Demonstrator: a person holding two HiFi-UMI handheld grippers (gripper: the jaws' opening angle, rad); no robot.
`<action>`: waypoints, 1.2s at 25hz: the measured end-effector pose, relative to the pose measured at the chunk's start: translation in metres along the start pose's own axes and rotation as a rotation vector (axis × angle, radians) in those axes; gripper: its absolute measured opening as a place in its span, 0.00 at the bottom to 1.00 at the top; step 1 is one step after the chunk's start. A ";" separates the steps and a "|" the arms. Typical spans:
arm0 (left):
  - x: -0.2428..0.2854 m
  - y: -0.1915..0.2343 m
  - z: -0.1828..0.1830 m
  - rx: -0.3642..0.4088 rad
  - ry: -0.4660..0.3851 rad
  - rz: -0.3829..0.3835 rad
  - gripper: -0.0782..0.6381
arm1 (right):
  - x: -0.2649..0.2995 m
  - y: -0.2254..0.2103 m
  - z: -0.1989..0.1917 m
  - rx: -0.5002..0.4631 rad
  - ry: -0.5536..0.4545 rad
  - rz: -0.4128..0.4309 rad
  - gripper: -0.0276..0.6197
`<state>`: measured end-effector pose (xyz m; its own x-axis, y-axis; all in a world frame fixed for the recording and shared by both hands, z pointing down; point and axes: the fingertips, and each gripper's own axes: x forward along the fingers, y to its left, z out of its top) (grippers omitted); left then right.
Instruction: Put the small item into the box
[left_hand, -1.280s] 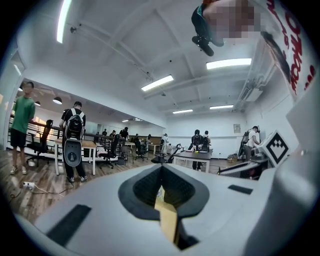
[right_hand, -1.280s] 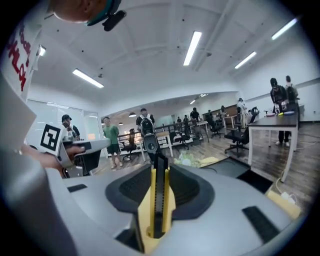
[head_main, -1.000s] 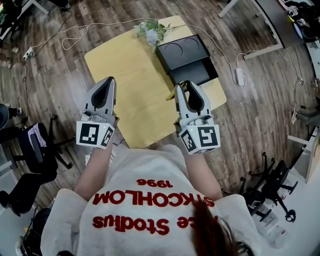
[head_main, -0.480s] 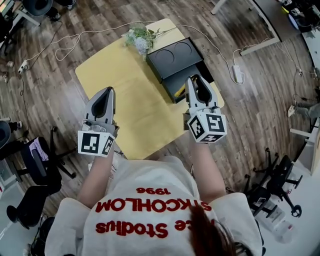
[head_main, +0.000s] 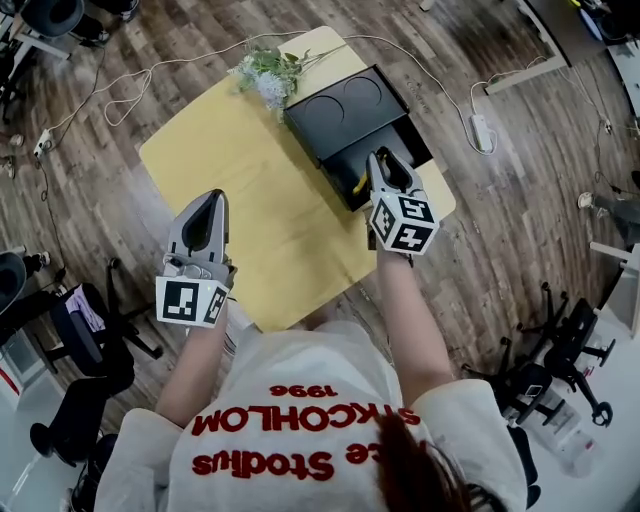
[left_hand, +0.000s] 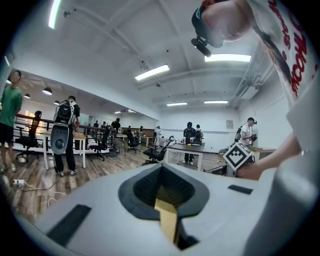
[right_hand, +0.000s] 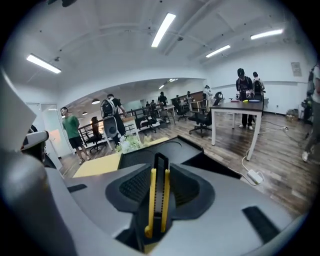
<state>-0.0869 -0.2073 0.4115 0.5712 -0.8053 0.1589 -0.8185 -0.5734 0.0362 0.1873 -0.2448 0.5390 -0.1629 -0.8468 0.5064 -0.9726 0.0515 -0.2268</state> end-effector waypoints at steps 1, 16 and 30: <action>0.001 0.000 -0.001 -0.001 0.004 -0.002 0.12 | 0.004 -0.003 -0.004 0.005 0.020 -0.010 0.22; 0.002 -0.002 -0.013 -0.016 0.030 0.005 0.12 | 0.060 -0.043 -0.030 -0.007 0.330 -0.124 0.25; -0.004 0.000 -0.012 -0.022 0.018 0.033 0.12 | 0.059 -0.050 -0.028 -0.018 0.328 -0.155 0.11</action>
<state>-0.0902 -0.2023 0.4229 0.5425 -0.8209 0.1781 -0.8383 -0.5427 0.0521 0.2218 -0.2823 0.6034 -0.0547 -0.6307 0.7741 -0.9922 -0.0524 -0.1128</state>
